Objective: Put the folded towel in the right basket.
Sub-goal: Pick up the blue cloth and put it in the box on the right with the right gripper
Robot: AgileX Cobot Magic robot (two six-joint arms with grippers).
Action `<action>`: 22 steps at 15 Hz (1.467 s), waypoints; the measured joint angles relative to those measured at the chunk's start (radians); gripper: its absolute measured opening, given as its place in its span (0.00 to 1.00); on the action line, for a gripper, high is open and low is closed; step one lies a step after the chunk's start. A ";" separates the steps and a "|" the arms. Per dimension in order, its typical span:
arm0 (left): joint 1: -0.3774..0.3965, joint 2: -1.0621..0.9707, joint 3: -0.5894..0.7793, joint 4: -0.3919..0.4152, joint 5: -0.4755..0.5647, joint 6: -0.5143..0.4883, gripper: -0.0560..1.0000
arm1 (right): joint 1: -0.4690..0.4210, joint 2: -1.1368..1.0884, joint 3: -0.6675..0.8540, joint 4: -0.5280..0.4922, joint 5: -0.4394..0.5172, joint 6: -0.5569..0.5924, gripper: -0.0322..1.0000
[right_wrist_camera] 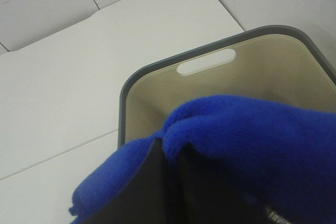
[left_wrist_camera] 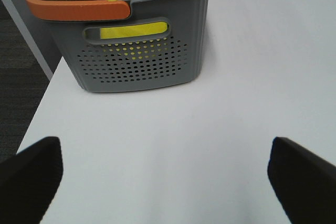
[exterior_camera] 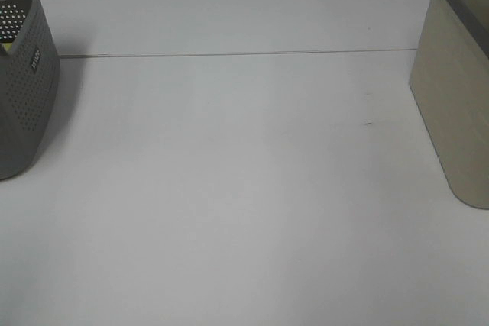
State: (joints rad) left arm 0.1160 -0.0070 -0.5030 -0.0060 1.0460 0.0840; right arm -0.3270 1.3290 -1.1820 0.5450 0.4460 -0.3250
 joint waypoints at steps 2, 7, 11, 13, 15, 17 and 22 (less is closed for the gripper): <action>0.000 0.000 0.000 0.000 0.000 0.000 0.99 | -0.004 0.037 0.001 -0.001 0.001 0.003 0.05; 0.000 0.000 0.000 0.000 0.000 0.000 0.99 | -0.004 0.204 0.003 -0.002 0.119 0.003 0.05; 0.000 0.000 0.000 0.000 0.000 0.000 0.99 | -0.004 0.286 0.003 -0.025 0.183 0.003 0.05; 0.000 0.000 0.000 0.000 0.000 0.000 0.99 | -0.004 0.289 0.003 -0.031 0.183 0.003 0.16; 0.000 0.000 0.000 0.000 0.000 0.000 0.99 | -0.004 0.289 0.003 -0.032 0.183 0.003 0.47; 0.000 0.000 0.000 0.000 0.000 0.000 0.99 | -0.004 0.289 0.003 -0.037 0.185 0.003 0.73; 0.000 0.000 0.000 0.000 0.000 0.000 0.99 | -0.004 0.261 0.003 -0.141 0.322 0.064 0.81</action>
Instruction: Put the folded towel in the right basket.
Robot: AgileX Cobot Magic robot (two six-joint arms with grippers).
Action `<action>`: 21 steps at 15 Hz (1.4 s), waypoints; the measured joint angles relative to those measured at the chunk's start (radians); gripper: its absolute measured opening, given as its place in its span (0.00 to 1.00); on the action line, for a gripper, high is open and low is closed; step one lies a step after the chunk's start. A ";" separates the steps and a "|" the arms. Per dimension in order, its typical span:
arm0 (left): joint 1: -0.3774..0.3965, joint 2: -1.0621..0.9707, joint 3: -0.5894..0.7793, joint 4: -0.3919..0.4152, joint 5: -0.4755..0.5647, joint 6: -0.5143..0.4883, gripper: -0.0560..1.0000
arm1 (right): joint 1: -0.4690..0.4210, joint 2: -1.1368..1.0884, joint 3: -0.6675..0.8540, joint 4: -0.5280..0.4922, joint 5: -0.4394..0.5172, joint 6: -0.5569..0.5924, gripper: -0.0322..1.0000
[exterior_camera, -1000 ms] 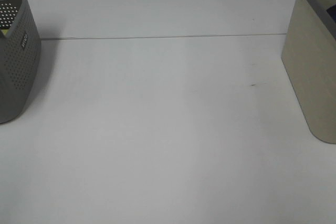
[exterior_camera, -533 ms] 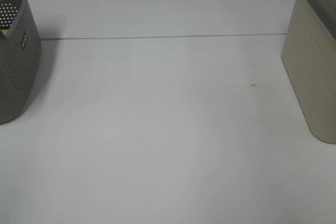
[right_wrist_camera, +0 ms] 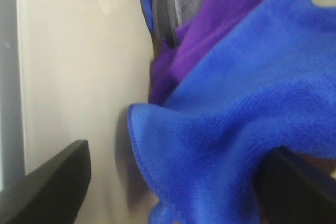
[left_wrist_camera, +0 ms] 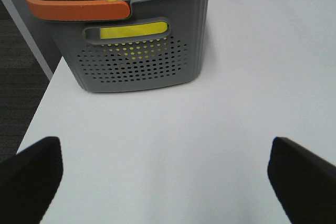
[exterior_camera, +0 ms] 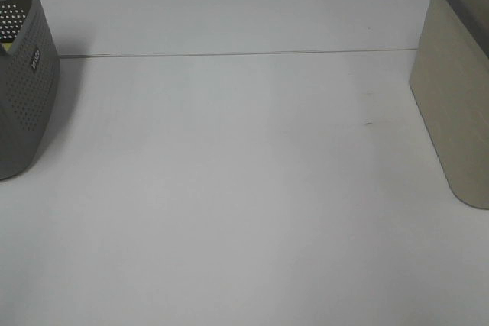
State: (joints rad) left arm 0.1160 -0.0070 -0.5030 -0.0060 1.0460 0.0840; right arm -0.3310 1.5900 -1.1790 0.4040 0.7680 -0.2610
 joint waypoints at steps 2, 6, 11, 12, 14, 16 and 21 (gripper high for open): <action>0.000 0.000 0.000 0.000 0.000 0.000 0.99 | 0.000 -0.062 0.000 -0.095 0.049 0.082 0.81; 0.000 0.000 0.000 0.000 0.000 0.000 0.99 | 0.000 -0.235 0.000 -0.202 0.054 0.169 0.81; 0.000 0.000 0.000 0.000 0.000 0.000 0.99 | 0.085 -0.533 0.000 -0.109 0.090 0.129 0.80; 0.000 0.000 0.000 0.000 0.000 0.000 0.99 | 0.161 -0.594 0.000 -0.102 0.108 0.079 0.80; 0.000 0.000 0.000 0.000 0.000 0.000 0.99 | 0.329 -0.698 0.000 -0.108 0.206 -0.031 0.80; 0.000 0.000 0.000 0.000 0.000 0.000 0.99 | 0.470 -0.809 0.000 -0.120 0.396 -0.089 0.80; 0.000 0.000 0.000 0.000 0.000 0.000 0.99 | 0.518 -1.153 0.132 -0.184 0.447 0.057 0.80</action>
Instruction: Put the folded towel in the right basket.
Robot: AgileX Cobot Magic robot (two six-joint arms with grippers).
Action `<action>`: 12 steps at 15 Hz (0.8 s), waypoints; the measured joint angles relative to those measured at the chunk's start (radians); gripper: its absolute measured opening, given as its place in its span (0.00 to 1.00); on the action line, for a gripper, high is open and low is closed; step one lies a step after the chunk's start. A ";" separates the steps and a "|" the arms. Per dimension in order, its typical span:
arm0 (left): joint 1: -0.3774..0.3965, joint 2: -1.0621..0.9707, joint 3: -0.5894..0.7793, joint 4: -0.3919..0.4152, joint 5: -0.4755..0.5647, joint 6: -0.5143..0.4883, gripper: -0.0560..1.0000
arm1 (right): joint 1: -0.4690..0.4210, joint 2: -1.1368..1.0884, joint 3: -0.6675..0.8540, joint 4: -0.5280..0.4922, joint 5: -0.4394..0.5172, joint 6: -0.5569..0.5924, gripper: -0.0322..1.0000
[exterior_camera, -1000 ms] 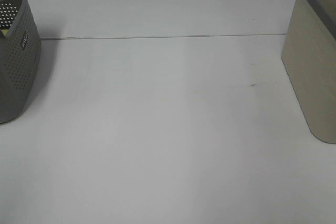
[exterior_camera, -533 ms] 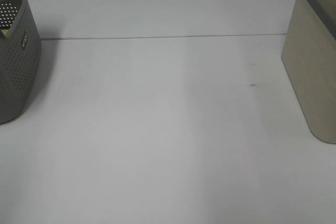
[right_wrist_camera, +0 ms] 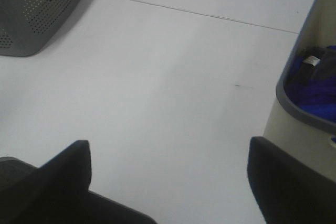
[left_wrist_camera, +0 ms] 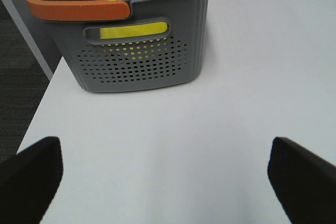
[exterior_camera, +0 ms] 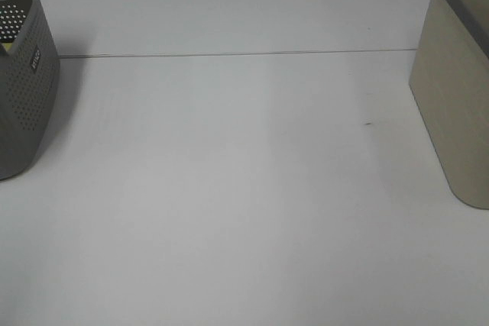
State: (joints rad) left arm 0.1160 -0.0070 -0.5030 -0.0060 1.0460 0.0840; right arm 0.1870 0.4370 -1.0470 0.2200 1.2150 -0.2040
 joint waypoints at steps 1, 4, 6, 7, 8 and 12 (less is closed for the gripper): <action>0.000 0.000 0.000 0.000 0.000 0.000 0.99 | 0.000 -0.064 0.044 -0.029 0.000 0.042 0.80; 0.000 0.000 0.000 0.000 0.000 0.000 0.99 | 0.000 -0.245 0.192 -0.165 0.001 0.163 0.80; 0.000 0.000 0.000 0.000 0.000 0.000 0.99 | 0.000 -0.333 0.288 -0.275 0.002 0.221 0.80; 0.000 0.000 0.000 0.000 0.000 0.000 0.99 | 0.000 -0.367 0.334 -0.323 0.005 0.250 0.80; 0.000 0.000 0.000 0.000 0.000 0.000 0.99 | 0.000 -0.387 0.404 -0.380 0.009 0.285 0.80; 0.000 0.000 0.000 0.000 0.000 0.000 0.99 | 0.000 -0.391 0.550 -0.403 0.013 0.329 0.80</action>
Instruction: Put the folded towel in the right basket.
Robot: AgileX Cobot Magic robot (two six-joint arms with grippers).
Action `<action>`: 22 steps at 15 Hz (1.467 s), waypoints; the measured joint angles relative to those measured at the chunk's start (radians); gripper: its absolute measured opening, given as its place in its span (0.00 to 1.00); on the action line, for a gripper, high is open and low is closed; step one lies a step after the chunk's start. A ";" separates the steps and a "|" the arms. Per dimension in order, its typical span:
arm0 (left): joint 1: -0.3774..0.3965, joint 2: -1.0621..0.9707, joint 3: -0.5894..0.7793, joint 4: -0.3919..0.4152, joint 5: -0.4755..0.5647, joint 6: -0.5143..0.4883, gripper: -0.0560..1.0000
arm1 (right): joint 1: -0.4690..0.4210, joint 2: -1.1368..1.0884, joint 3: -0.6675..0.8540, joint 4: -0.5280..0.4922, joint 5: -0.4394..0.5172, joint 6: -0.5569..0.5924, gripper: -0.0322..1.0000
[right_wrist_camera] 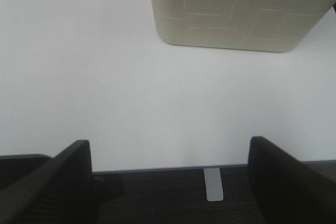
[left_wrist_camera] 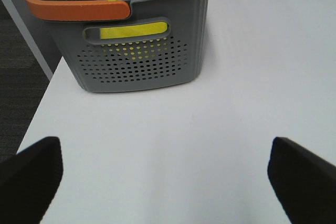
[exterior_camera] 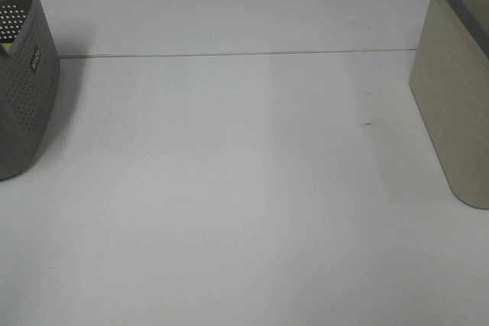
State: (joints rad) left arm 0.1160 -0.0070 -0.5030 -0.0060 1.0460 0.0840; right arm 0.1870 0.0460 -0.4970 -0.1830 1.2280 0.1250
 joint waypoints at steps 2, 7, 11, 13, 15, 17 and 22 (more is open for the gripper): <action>0.000 0.000 0.000 0.000 0.000 0.000 0.99 | 0.000 0.000 0.010 -0.005 -0.039 0.003 0.80; 0.000 0.000 0.000 0.000 0.000 0.000 0.99 | 0.000 0.000 0.039 -0.006 -0.104 0.002 0.80; 0.000 0.000 0.000 0.000 0.000 0.000 0.99 | 0.000 0.000 0.039 -0.004 -0.104 0.002 0.80; 0.000 0.000 0.000 0.000 0.000 0.000 0.99 | 0.000 0.000 0.039 -0.004 -0.104 0.002 0.80; 0.000 0.000 0.000 0.000 0.000 0.000 0.99 | 0.000 0.000 0.039 -0.004 -0.104 0.002 0.80; 0.000 0.000 0.000 0.000 0.000 0.000 0.99 | 0.000 0.000 0.039 -0.004 -0.104 0.002 0.80; 0.000 0.000 0.000 0.000 0.000 0.000 0.99 | 0.000 0.000 0.039 -0.004 -0.104 0.002 0.80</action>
State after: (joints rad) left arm 0.1160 -0.0070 -0.5030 -0.0060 1.0460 0.0840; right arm 0.1870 0.0460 -0.4580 -0.1870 1.1240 0.1270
